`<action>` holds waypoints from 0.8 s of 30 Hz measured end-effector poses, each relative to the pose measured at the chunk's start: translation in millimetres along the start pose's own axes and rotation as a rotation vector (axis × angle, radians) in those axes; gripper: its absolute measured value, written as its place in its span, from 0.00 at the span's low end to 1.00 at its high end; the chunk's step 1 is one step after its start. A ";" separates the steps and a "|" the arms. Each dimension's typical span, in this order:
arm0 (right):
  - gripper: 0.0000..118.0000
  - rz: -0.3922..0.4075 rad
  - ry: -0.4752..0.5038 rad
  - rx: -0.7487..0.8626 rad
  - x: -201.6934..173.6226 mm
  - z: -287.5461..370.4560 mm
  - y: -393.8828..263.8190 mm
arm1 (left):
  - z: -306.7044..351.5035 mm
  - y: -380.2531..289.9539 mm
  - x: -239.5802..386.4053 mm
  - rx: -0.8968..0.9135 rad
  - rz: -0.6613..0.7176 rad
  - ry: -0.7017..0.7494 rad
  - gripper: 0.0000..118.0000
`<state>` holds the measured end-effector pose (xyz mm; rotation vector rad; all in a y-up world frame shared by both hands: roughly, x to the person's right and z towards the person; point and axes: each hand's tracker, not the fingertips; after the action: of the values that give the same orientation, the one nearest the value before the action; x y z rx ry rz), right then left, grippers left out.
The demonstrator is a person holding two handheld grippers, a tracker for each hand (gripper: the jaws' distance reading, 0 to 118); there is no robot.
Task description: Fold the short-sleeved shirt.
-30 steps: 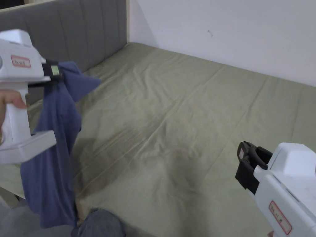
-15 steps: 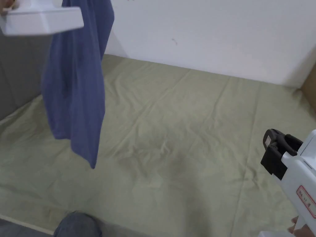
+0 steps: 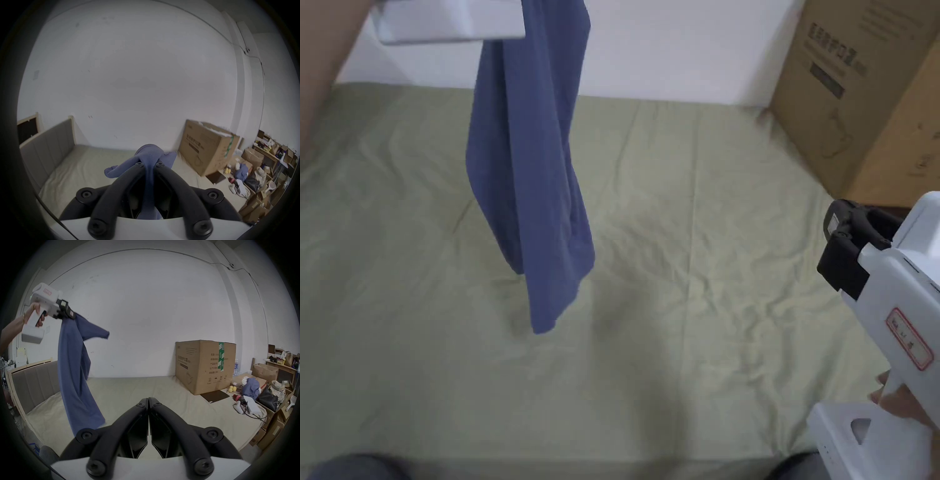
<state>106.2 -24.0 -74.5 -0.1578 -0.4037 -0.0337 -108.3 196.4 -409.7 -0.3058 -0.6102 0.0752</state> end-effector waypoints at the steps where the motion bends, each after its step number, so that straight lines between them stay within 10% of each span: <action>1: 0.00 0.002 -0.011 -0.006 2.3 0.4 -1.4 | -14.3 -14.8 5.5 -0.038 -0.005 -0.015 0.01; 17: 0.00 -0.022 -0.017 -0.097 0.1 -18.1 -29.9 | -130.3 -378.6 50.7 -0.764 -0.115 0.003 0.03; 19: 0.00 -0.026 -0.013 -0.106 1.3 -21.3 -34.5 | -128.9 -399.5 53.2 -0.775 -0.118 0.010 0.15; 24: 0.00 -0.036 -0.003 -0.132 -0.4 -26.4 -41.9 | -119.5 -397.0 56.3 -0.732 -0.122 0.003 0.82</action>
<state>113.4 -69.6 -92.5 -0.2811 -0.4071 -0.0962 -1.6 -203.8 -350.6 -0.9743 -0.6363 -0.2740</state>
